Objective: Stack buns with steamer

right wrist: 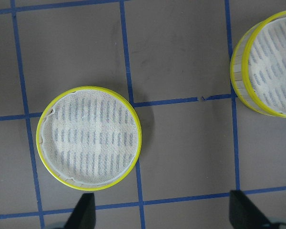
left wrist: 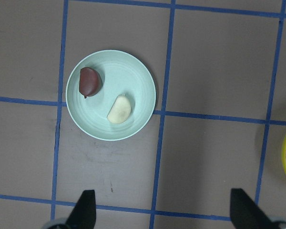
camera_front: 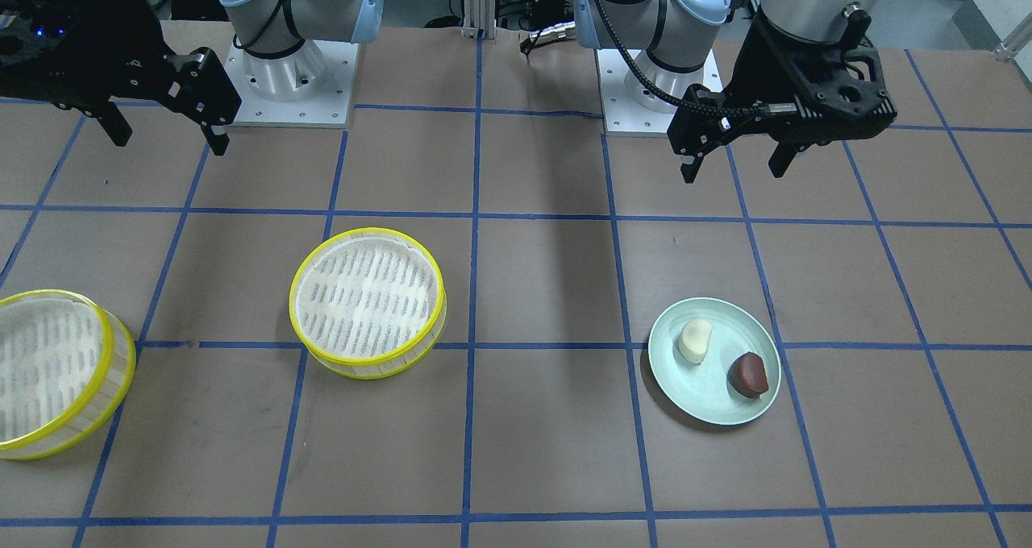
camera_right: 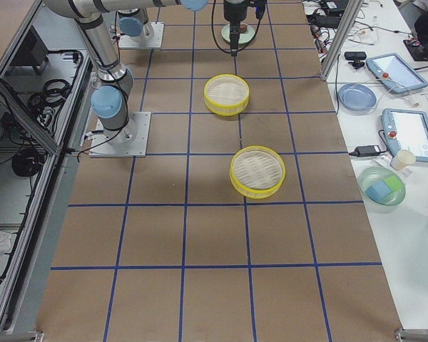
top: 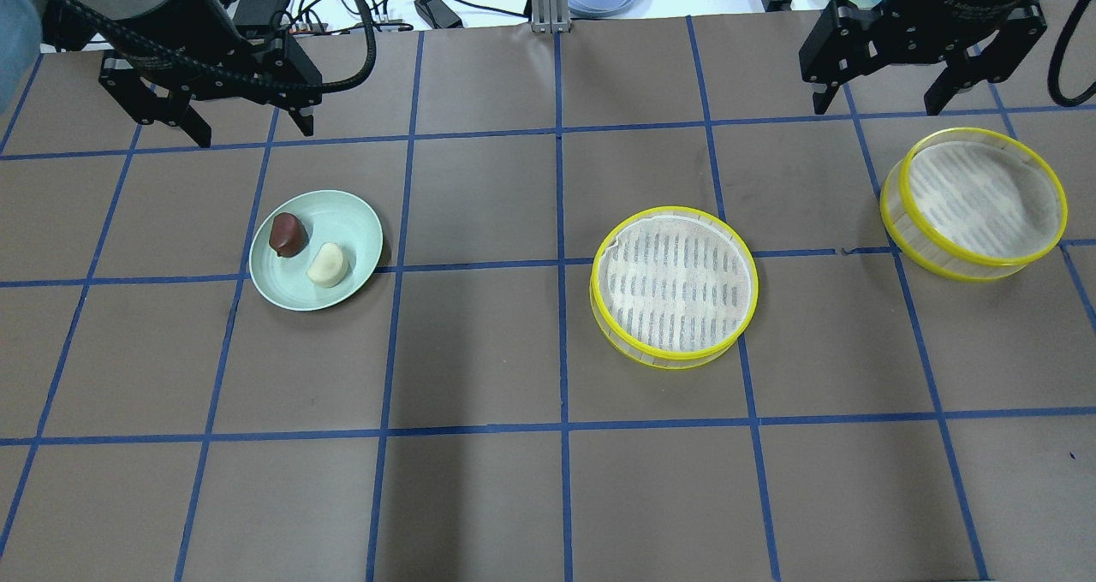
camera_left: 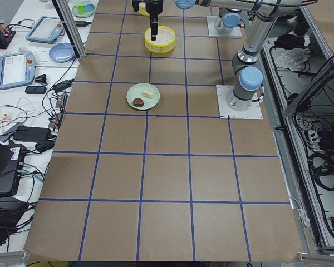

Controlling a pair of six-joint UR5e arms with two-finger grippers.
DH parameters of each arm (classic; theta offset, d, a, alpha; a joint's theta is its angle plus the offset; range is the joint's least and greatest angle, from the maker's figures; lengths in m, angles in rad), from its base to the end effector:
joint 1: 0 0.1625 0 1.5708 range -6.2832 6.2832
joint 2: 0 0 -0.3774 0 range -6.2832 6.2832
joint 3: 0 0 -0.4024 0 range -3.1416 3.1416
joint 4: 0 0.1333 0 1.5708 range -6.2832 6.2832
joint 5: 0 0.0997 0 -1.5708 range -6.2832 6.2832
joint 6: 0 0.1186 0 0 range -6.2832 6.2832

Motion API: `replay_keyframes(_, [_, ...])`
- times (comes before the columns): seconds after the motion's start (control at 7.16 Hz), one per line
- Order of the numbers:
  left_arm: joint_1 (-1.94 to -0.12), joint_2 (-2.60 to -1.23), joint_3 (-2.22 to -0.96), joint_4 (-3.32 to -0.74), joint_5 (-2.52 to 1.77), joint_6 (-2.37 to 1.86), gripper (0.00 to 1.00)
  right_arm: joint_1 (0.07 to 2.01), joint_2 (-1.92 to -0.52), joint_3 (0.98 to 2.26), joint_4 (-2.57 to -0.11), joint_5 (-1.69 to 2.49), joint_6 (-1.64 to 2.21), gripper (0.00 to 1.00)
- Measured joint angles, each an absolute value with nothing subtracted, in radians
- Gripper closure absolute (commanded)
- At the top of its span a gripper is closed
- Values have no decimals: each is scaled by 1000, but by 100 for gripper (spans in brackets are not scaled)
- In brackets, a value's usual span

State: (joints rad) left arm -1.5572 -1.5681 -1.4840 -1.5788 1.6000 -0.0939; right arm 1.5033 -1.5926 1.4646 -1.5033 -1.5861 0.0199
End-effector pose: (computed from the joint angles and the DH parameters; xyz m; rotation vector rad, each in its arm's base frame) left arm -0.1229 -0.5105 0.4658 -0.1691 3.1085 -0.1286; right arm 0.0976 -0.5053 0.4788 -0.1372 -3.1204 0.0939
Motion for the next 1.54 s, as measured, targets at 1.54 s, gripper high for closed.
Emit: replay_keyframes(1.54, [-1457,-1687,-1659,-1437,1554,53,0,1210,-1586,1459,-1508,-1588,-275,0])
